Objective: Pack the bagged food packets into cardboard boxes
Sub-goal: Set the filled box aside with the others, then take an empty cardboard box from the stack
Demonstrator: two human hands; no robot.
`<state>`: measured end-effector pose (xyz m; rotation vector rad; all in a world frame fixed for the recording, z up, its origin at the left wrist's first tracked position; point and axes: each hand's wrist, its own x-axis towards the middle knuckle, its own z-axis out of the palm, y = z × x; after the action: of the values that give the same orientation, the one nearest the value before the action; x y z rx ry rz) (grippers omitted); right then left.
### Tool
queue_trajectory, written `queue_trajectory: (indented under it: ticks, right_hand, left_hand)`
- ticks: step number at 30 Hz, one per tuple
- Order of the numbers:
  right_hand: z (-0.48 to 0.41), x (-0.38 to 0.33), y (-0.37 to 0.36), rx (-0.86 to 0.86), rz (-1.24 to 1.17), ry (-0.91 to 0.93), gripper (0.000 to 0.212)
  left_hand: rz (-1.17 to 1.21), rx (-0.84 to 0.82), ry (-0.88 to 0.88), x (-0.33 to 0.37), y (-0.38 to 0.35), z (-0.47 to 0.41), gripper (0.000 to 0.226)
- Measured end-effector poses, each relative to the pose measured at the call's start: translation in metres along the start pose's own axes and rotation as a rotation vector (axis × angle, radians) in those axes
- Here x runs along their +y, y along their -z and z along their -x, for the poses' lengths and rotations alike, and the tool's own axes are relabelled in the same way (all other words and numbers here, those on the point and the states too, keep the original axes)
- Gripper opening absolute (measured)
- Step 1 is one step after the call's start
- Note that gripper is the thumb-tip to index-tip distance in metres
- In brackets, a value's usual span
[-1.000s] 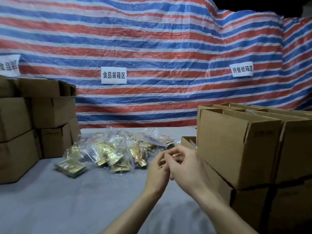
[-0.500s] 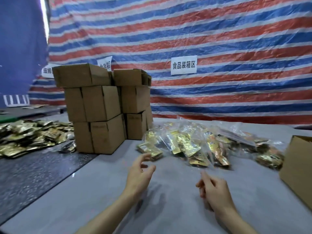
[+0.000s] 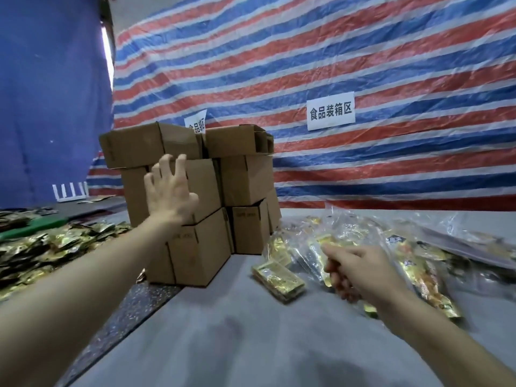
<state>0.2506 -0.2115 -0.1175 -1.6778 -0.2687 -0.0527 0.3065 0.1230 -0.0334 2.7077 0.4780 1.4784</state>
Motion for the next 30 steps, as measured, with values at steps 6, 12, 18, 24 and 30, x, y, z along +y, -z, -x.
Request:
queue_trajectory:
  ticks: [6, 12, 18, 24, 30]
  right_hand:
    - [-0.003, -0.031, -0.004, 0.015, -0.233, 0.219, 0.045]
    - [-0.002, -0.027, -0.004, -0.044, -0.125, 0.322, 0.049]
    - [-0.001, -0.035, 0.003, -0.047, -0.109, 0.346, 0.05]
    - [0.003, -0.041, 0.003, -0.071, -0.097, 0.407, 0.046]
    - [0.006, -0.045, 0.006, -0.082, -0.13, 0.42, 0.047]
  left_hand:
    - [-0.353, 0.059, -0.062, -0.057, 0.026, -0.094, 0.105]
    - [-0.582, -0.115, -0.152, -0.078, 0.02, -0.122, 0.113]
    - [-0.588, -0.09, -0.238, -0.073, 0.008, -0.133, 0.118]
    - [-0.506, -0.024, -0.25, -0.069, -0.003, -0.13, 0.112]
    - [-0.353, 0.129, -0.362, -0.068, 0.008, -0.12, 0.101]
